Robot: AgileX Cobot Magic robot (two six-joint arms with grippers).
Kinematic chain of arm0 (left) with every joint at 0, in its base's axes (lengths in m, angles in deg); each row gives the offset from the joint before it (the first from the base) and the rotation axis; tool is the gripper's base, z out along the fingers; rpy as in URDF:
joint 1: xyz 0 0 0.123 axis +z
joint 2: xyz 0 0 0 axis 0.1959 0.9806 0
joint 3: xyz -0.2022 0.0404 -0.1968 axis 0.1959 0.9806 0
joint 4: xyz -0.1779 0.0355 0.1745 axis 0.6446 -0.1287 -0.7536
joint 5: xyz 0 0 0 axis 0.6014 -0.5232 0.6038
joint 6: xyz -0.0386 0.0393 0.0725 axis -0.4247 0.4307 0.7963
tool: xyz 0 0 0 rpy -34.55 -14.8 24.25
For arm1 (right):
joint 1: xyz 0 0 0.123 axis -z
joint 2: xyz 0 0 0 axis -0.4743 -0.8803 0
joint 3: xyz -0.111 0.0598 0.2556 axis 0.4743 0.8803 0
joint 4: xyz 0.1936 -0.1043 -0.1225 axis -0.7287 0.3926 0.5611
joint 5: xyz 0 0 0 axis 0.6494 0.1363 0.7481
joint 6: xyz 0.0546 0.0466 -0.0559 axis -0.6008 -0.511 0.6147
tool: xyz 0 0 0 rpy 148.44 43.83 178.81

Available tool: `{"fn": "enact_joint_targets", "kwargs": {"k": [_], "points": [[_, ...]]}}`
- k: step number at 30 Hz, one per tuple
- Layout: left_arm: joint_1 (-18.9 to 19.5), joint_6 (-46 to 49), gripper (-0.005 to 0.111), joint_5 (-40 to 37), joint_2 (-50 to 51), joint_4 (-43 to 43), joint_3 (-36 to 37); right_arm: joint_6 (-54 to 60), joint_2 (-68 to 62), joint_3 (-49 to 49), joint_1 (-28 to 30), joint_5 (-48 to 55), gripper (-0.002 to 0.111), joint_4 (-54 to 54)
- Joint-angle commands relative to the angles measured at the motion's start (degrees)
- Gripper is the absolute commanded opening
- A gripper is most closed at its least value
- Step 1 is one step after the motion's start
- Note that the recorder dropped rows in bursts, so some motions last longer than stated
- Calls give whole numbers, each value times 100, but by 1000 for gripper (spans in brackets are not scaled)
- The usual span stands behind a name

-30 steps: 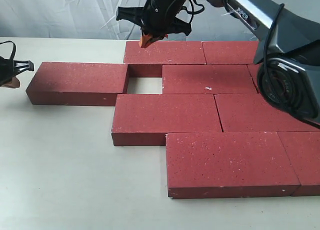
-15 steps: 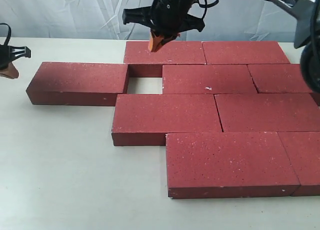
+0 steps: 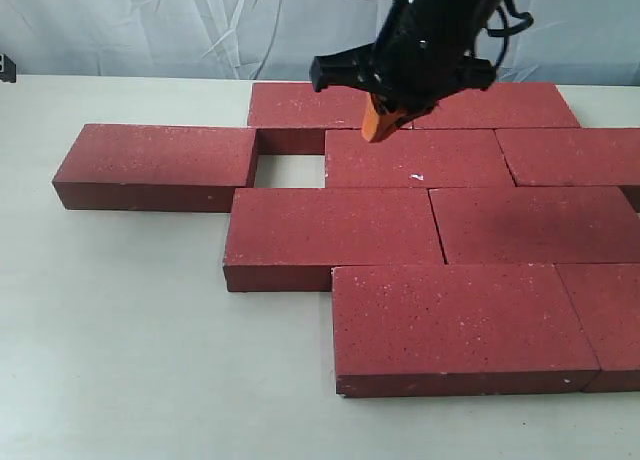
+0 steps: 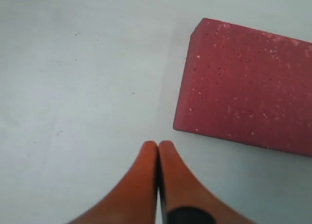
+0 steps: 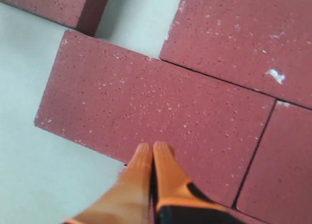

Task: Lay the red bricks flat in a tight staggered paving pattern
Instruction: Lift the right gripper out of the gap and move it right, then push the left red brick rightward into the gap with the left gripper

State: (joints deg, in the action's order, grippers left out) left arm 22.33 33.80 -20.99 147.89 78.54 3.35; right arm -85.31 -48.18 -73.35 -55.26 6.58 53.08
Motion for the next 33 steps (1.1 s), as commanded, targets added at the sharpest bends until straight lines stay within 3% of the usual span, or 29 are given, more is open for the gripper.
{"fn": "enact_joint_targets", "kwargs": {"k": [1,10,16,24,33], "points": [[-87,-43,0,-209,-322,86,132,261,787,931,626,-409,-1,-79],[-87,538,0,-357,-462,753,132,491,2024,2263,1958,-960,-1,-56],[-87,861,0,19,-462,899,132,491,2286,2701,1951,-1273,-1,253],[-87,861,0,351,100,647,132,491,2286,2725,1951,-1312,-1,-265],[-87,872,0,1353,859,534,132,543,2286,2725,1951,-1363,-1,-512]]}}
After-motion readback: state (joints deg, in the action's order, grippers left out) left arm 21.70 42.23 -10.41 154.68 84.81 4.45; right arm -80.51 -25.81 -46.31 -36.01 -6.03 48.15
